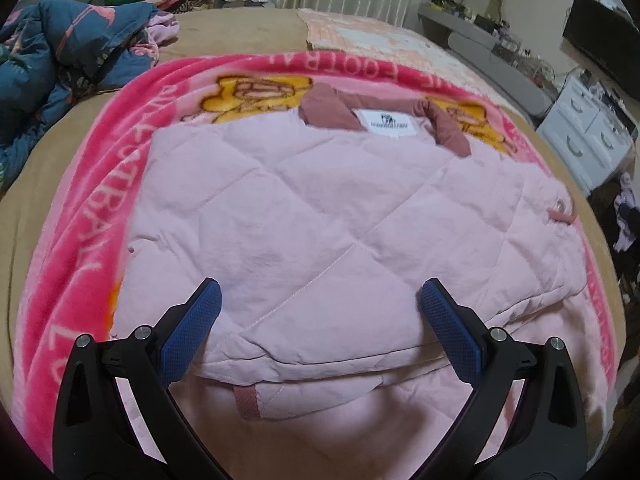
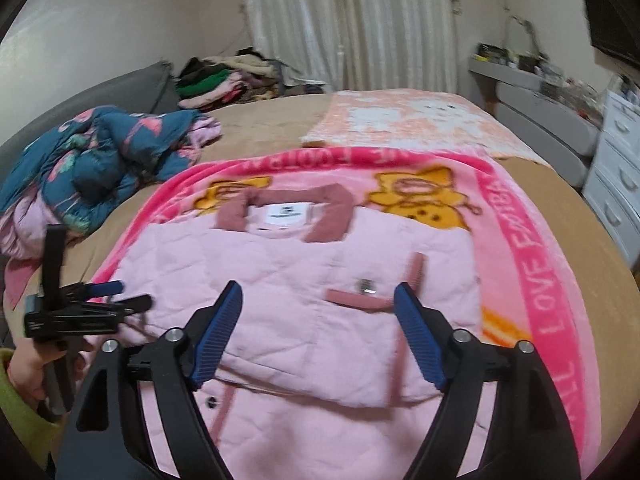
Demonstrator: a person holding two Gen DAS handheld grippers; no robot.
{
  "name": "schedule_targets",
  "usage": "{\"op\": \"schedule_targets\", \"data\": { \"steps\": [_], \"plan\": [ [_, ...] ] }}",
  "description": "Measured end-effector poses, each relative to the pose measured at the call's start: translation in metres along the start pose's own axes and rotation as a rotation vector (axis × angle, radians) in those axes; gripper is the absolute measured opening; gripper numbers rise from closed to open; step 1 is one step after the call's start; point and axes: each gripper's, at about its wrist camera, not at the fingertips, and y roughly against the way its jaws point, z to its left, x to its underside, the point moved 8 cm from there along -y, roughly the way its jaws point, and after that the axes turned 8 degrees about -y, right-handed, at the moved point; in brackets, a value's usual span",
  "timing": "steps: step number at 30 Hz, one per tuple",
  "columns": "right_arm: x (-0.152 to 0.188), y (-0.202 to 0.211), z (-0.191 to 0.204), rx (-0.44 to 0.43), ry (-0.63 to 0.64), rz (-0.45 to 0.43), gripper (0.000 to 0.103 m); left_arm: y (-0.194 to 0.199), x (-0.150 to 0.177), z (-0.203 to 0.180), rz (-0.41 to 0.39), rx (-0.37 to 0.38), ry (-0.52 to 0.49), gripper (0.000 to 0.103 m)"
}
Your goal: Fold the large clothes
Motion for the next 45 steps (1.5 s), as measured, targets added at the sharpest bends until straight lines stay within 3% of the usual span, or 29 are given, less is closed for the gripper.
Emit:
{"op": "schedule_targets", "data": {
  "steps": [9,17,20,22,34,45],
  "plan": [
    [0.003,-0.036,0.046,-0.037,0.083,0.067,0.084,-0.016,0.011,0.010,0.017,0.042,0.028,0.094],
    [0.016,-0.081,0.032,0.064,0.046,0.174,0.088,-0.018,0.011,0.010,0.008,0.047,0.029,0.095],
    [0.025,-0.101,0.016,0.140,0.032,0.213,0.088,-0.018,0.011,0.010,0.009,0.048,0.030,0.095],
    [0.032,-0.111,0.006,0.135,-0.014,0.244,0.088,-0.018,0.011,0.010,0.010,0.045,0.028,0.095],
    [0.047,-0.144,-0.005,0.147,-0.082,0.253,0.097,-0.019,0.011,0.008,0.011,0.033,0.021,0.094],
    [0.052,-0.126,-0.006,0.138,-0.116,0.233,0.099,0.004,0.010,0.006,0.015,0.024,0.058,0.094]
  ]
}}
